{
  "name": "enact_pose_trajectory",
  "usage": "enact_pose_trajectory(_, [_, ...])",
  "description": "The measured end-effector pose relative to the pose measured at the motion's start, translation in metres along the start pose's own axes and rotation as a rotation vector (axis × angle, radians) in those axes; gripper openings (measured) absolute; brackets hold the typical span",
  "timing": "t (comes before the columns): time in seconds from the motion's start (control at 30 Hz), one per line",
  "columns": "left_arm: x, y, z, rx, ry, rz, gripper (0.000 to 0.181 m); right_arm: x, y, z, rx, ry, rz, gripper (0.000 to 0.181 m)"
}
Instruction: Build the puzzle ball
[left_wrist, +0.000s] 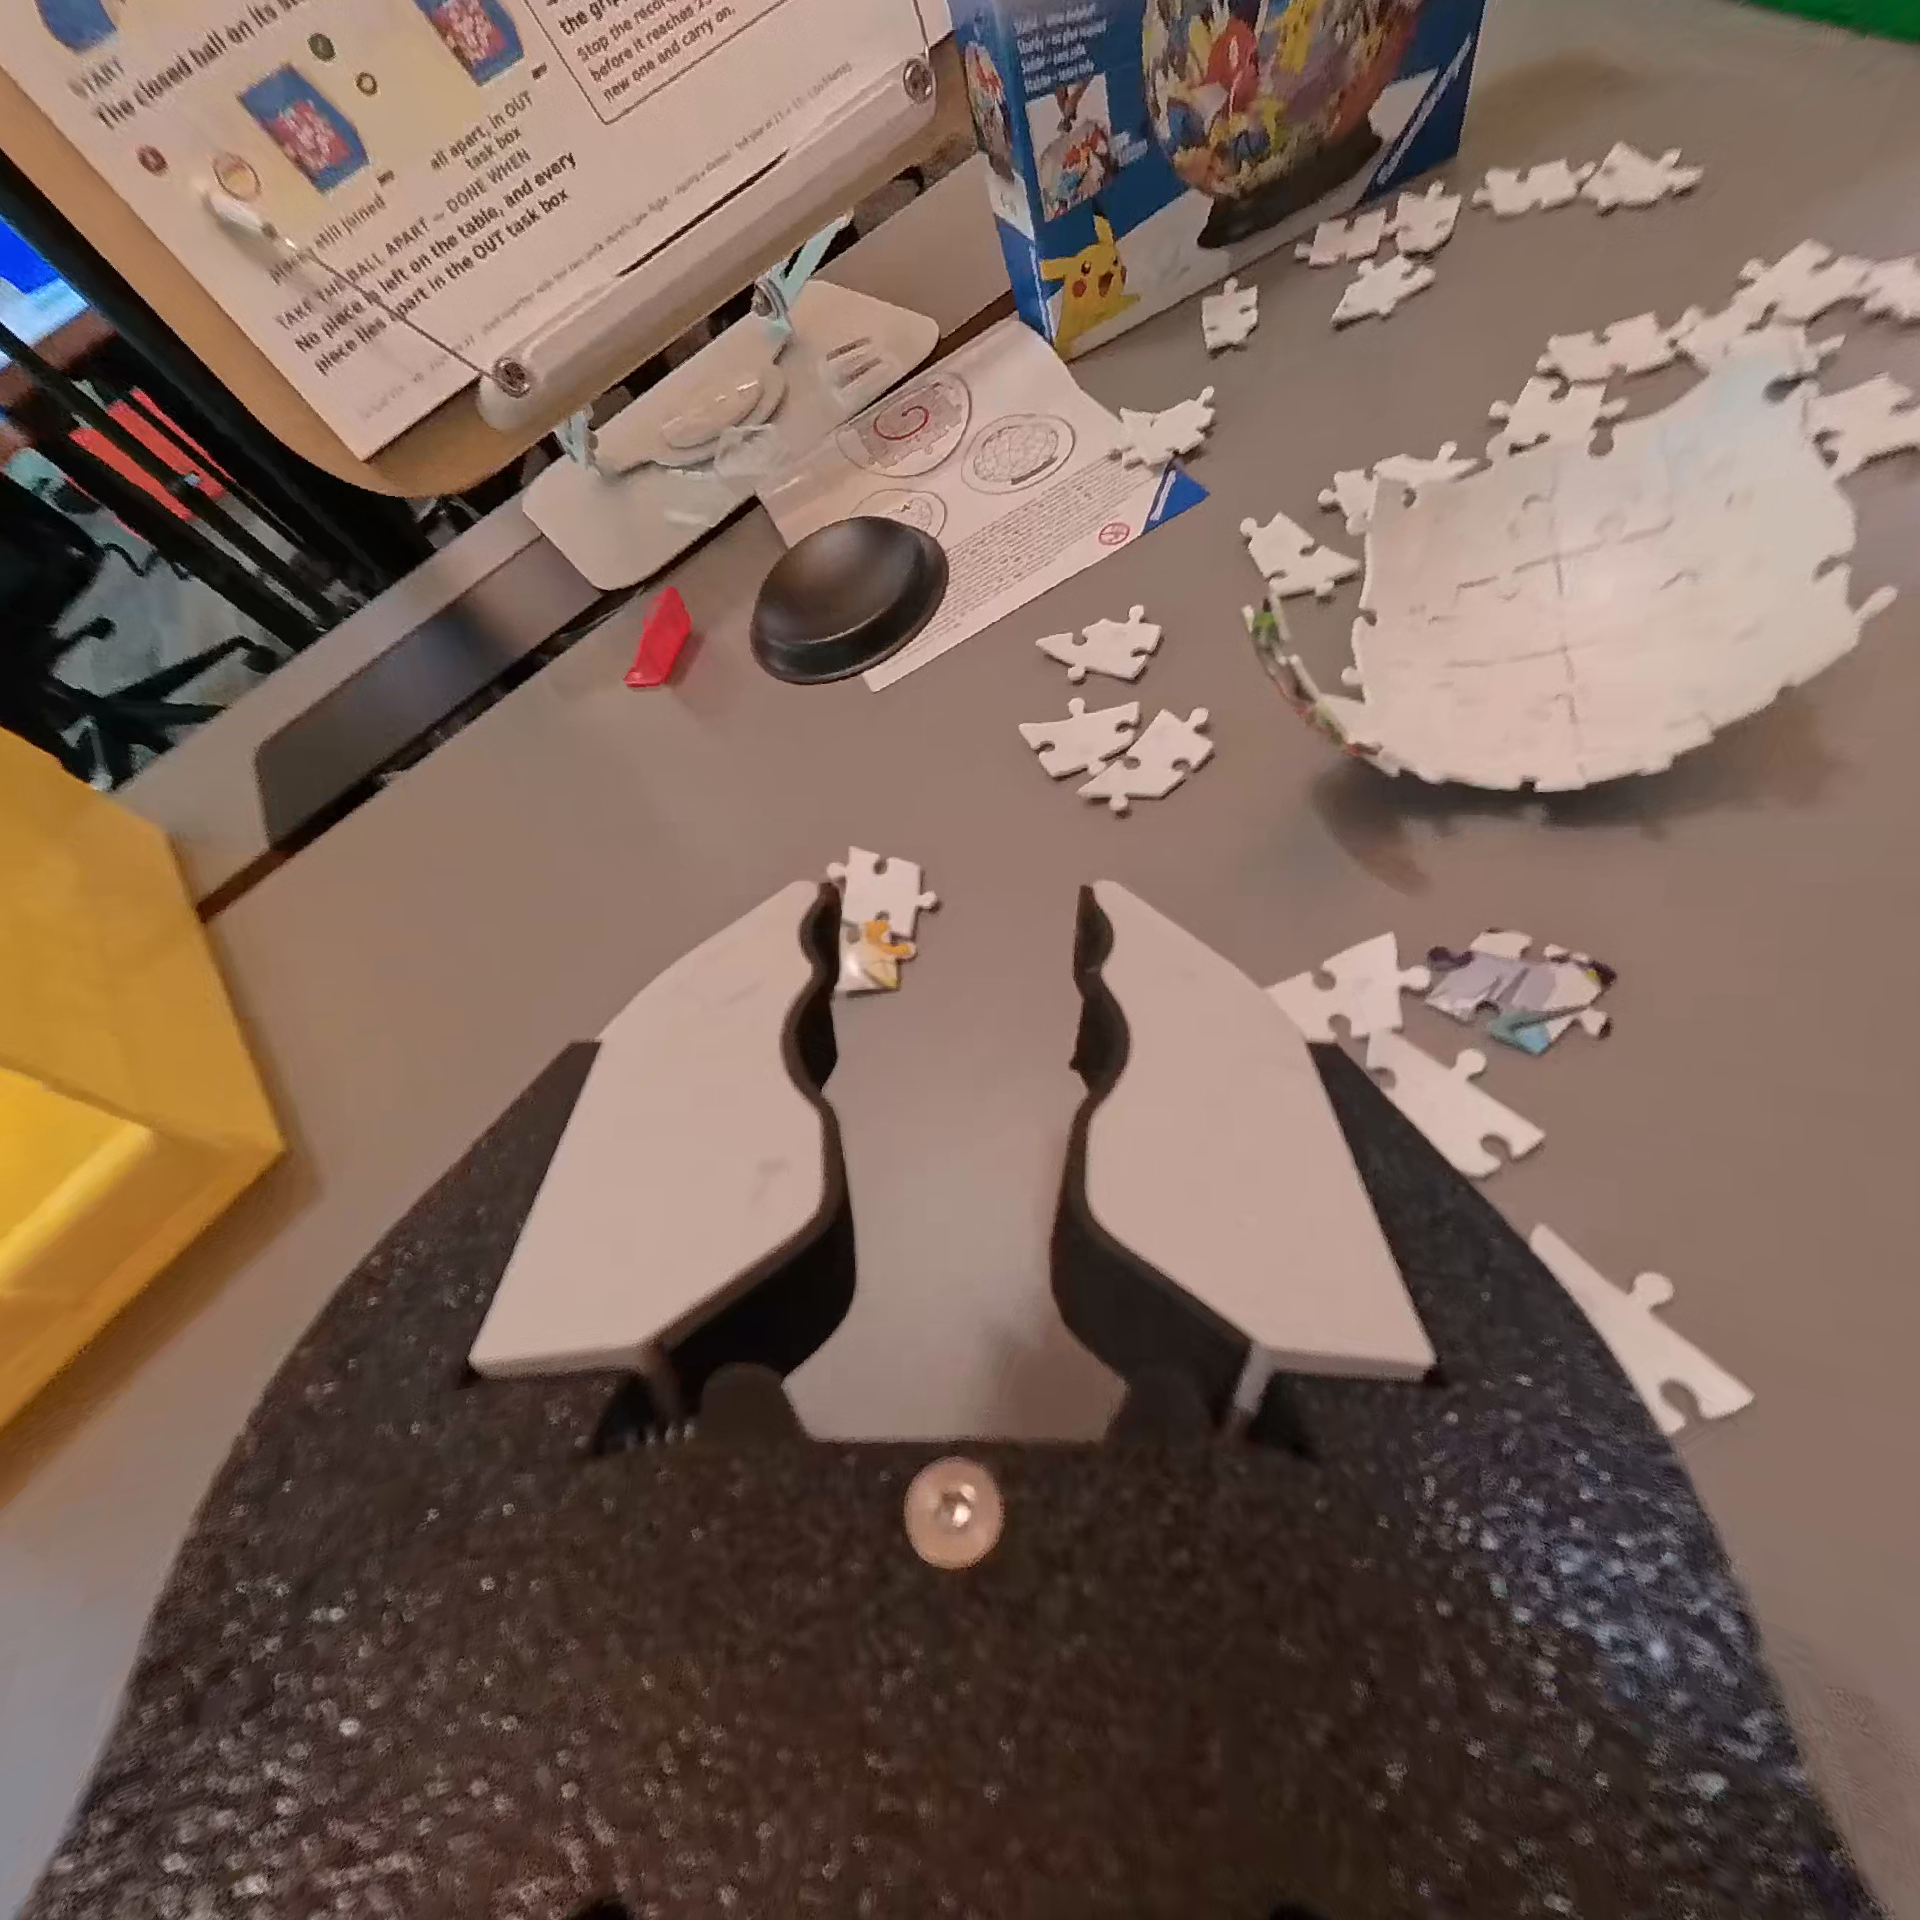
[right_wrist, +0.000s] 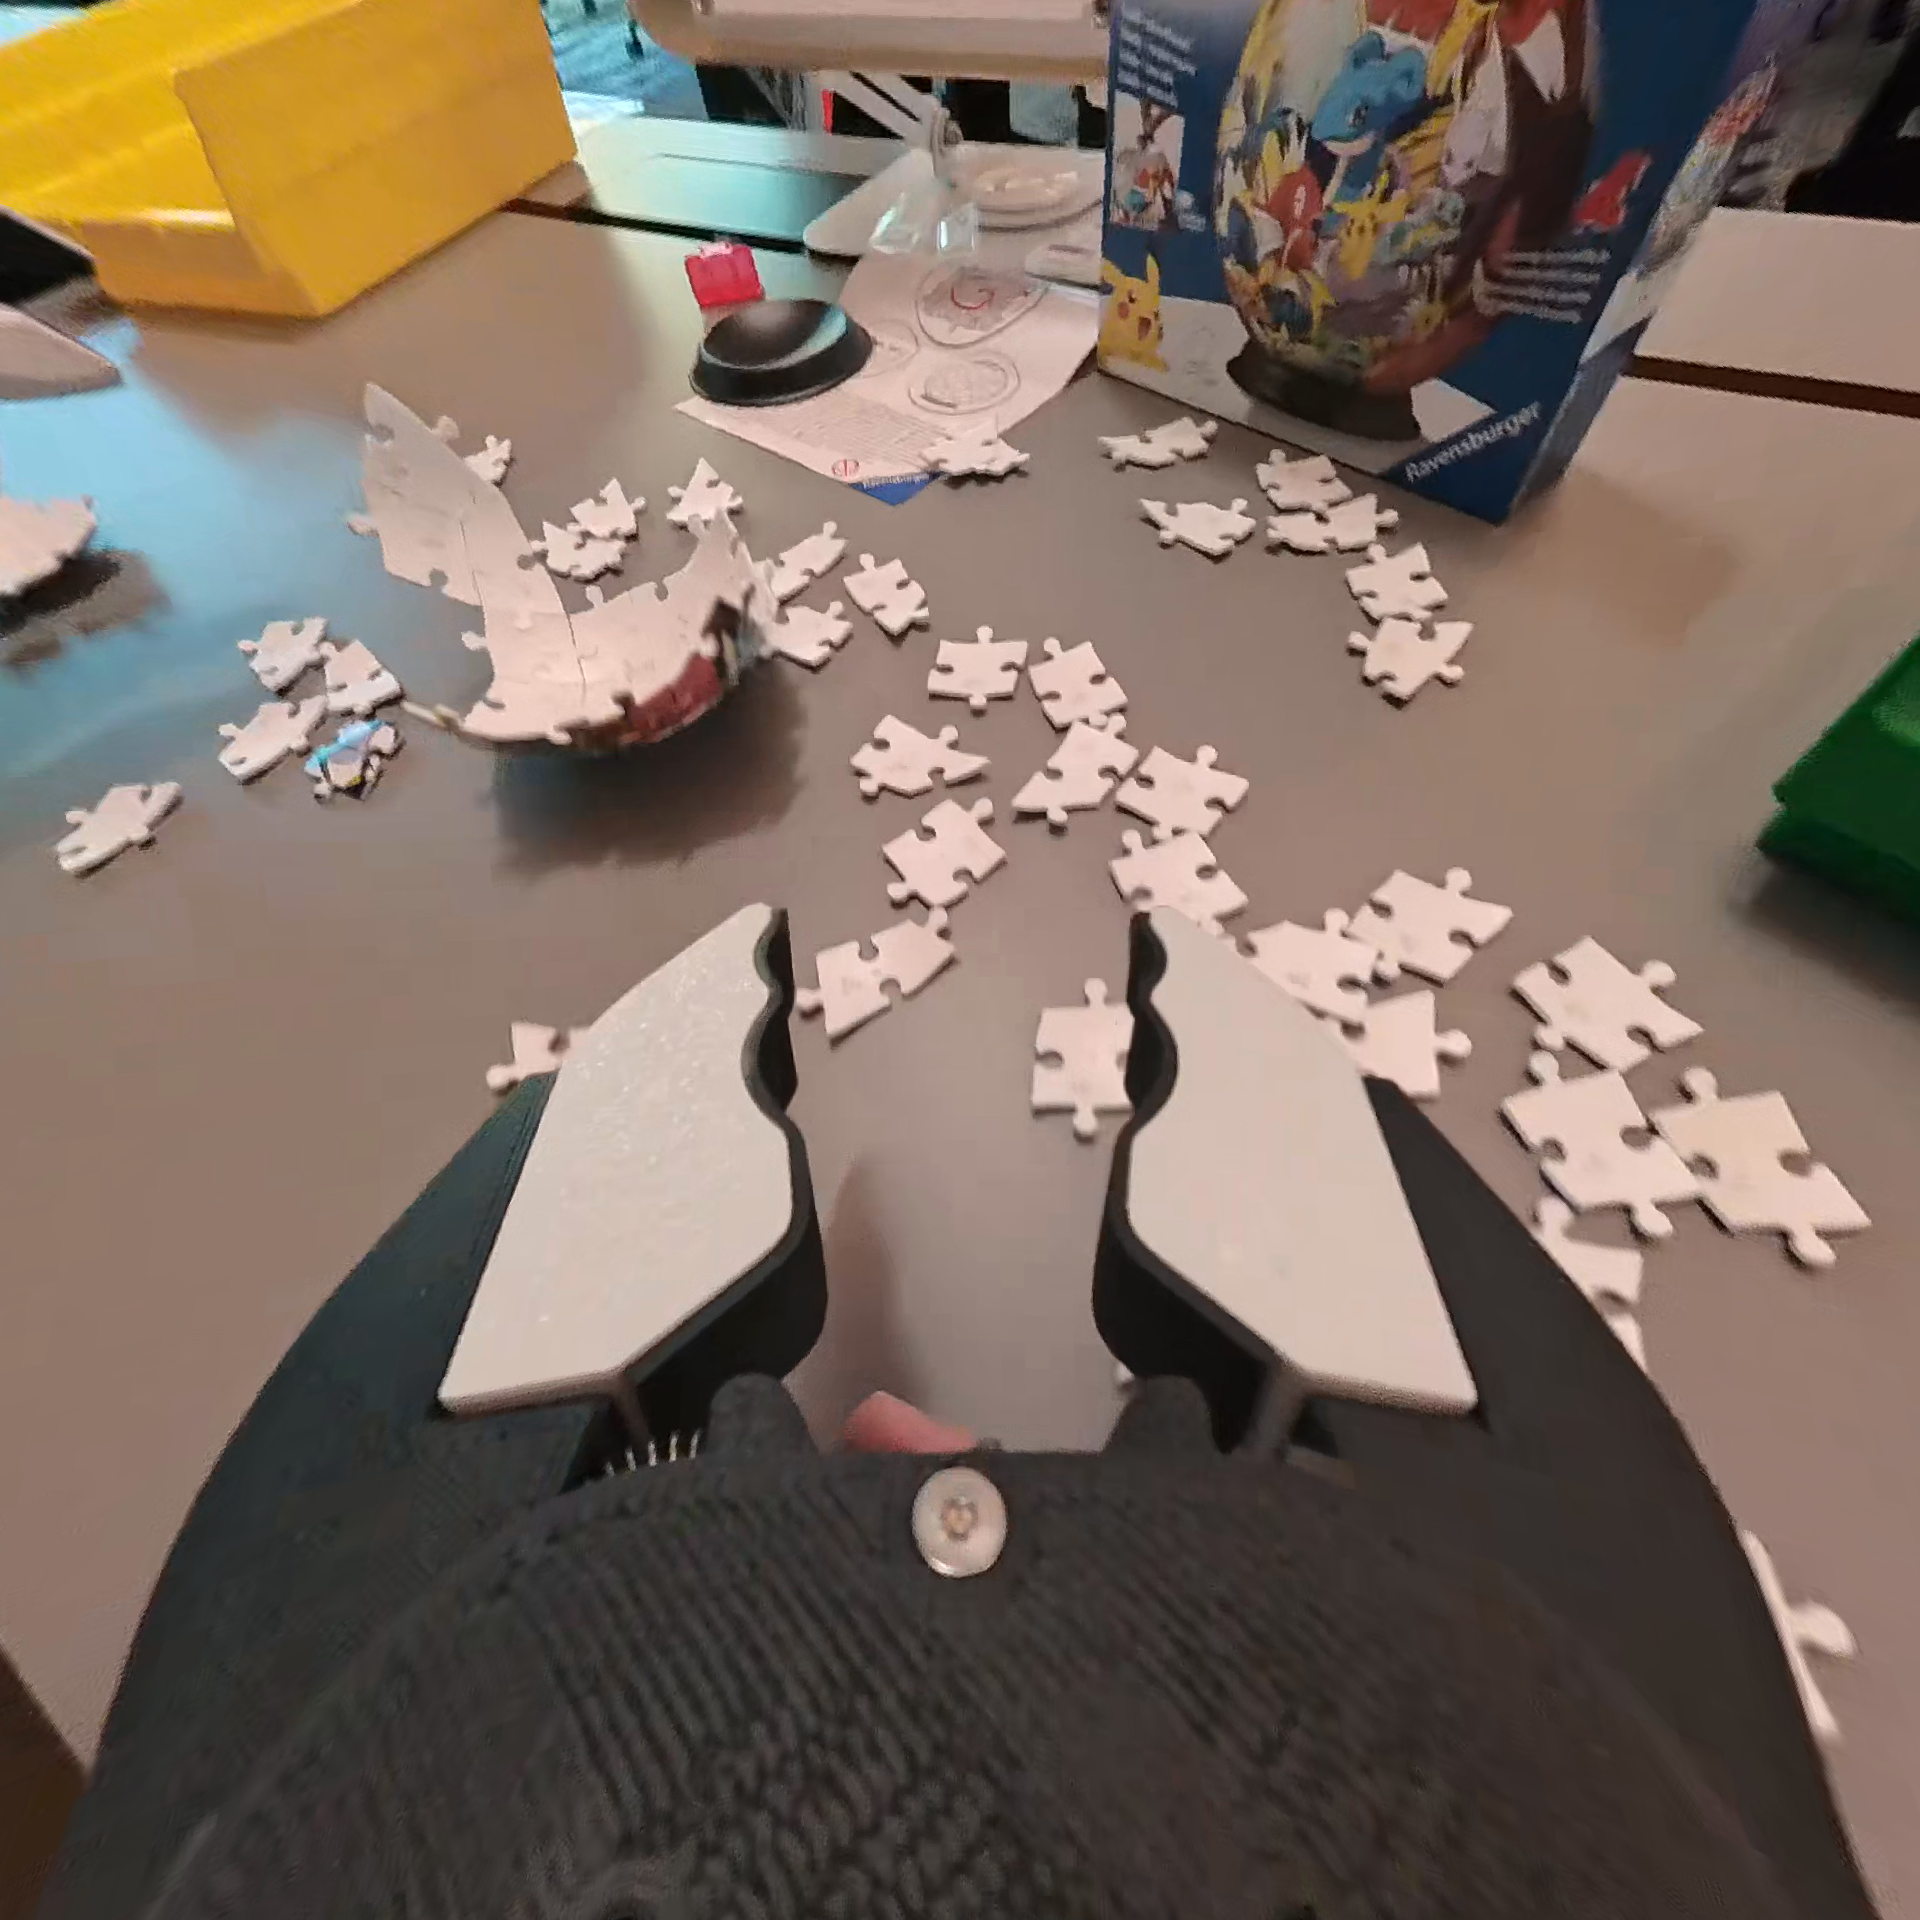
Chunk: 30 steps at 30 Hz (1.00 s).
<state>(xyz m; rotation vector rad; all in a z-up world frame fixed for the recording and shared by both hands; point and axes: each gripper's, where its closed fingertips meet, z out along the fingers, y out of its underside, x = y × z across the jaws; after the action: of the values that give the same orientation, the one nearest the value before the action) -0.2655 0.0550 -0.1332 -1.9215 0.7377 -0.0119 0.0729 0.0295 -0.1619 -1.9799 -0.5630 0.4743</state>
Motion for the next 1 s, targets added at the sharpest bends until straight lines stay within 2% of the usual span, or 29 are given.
enact_pose_trajectory(0.13, [-0.003, -0.002, -0.012, 0.004, 0.007, 0.025, 0.04, 0.008, 0.009, -0.016, -0.049, 0.046, -0.037, 0.065])
enact_pose_trajectory(0.33, [-0.014, 0.002, -0.024, -0.048, 0.016, -0.014, 0.041, -0.007, -0.003, -0.018, -0.017, -0.027, -0.029, 0.064])
enact_pose_trajectory(0.43, [-0.031, 0.007, -0.036, -0.048, -0.037, -0.013, 0.041, -0.025, -0.007, -0.002, -0.022, -0.092, -0.014, 0.063])
enact_pose_trajectory(0.6, [-0.055, 0.005, -0.053, 0.013, -0.054, -0.196, 0.039, -0.056, -0.019, 0.037, -0.033, -0.169, 0.033, 0.061])
enact_pose_trajectory(0.77, [-0.065, 0.021, -0.061, -0.032, -0.067, -0.147, 0.04, -0.065, -0.023, 0.072, -0.068, -0.13, 0.055, 0.059])
enact_pose_trajectory(0.9, [-0.057, 0.038, -0.064, -0.127, -0.029, -0.036, 0.04, -0.068, -0.023, 0.076, -0.081, -0.101, -0.067, 0.06])
enact_pose_trajectory(1.0, [-0.059, 0.036, -0.066, -0.158, -0.056, -0.069, 0.041, -0.062, -0.023, 0.072, -0.093, -0.082, -0.143, 0.062])
